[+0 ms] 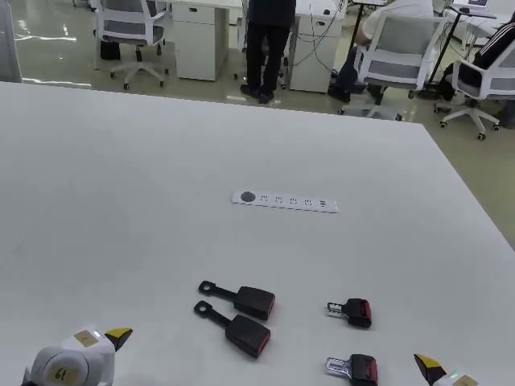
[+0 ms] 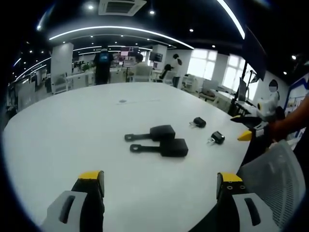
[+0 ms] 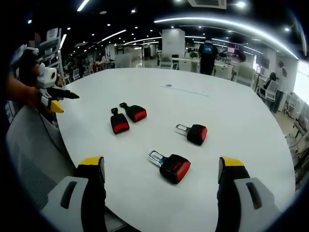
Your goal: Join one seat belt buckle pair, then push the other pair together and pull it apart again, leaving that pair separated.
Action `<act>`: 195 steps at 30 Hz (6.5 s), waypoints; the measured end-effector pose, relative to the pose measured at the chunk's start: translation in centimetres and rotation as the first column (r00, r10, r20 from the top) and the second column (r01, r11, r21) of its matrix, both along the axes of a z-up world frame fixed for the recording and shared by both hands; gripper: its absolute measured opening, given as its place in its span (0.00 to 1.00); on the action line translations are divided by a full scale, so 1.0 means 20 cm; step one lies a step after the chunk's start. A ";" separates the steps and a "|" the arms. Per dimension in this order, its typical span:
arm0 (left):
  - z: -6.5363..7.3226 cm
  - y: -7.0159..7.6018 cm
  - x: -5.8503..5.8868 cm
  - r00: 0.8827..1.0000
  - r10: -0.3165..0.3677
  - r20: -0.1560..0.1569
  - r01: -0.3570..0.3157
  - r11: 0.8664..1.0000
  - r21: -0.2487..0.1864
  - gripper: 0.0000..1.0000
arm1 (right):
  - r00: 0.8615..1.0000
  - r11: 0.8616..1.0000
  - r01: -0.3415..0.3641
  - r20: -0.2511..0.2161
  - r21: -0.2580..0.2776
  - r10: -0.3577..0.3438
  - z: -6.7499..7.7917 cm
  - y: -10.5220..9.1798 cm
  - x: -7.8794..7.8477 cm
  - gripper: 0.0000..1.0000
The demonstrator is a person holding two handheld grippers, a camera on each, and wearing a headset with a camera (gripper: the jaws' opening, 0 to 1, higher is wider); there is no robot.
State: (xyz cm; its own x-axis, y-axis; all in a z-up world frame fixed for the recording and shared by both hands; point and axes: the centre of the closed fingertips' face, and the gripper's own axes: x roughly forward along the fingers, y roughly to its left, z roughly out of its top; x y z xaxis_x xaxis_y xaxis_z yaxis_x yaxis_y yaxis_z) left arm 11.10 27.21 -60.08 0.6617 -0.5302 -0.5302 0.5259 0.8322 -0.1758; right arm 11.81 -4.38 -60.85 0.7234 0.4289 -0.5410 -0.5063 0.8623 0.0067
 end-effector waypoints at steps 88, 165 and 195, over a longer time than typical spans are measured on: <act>-0.05 -0.26 0.16 0.975 -0.220 -0.004 0.219 0.971 0.095 0.90 | 0.989 0.992 -0.122 -0.089 -0.004 0.121 -0.10 -0.07 0.09 0.88; -0.44 -0.60 0.43 0.619 -0.755 -0.214 0.761 0.510 0.401 0.33 | 0.714 0.755 -0.653 -0.380 -0.059 0.588 -0.41 -0.02 0.14 0.49; -0.45 -0.62 0.29 0.581 -0.762 -0.286 0.796 0.459 0.395 0.32 | 0.636 0.656 -0.745 -0.429 -0.122 0.642 -0.43 -0.01 0.16 0.35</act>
State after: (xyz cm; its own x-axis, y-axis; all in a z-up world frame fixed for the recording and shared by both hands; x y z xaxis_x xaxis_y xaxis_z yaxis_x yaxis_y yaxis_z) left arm 16.94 14.89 -69.18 0.0526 -0.5051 -0.8615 0.9978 0.0620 0.0246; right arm 15.02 -4.61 -69.41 0.0306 0.5306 -0.8471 -0.9627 0.2435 0.1177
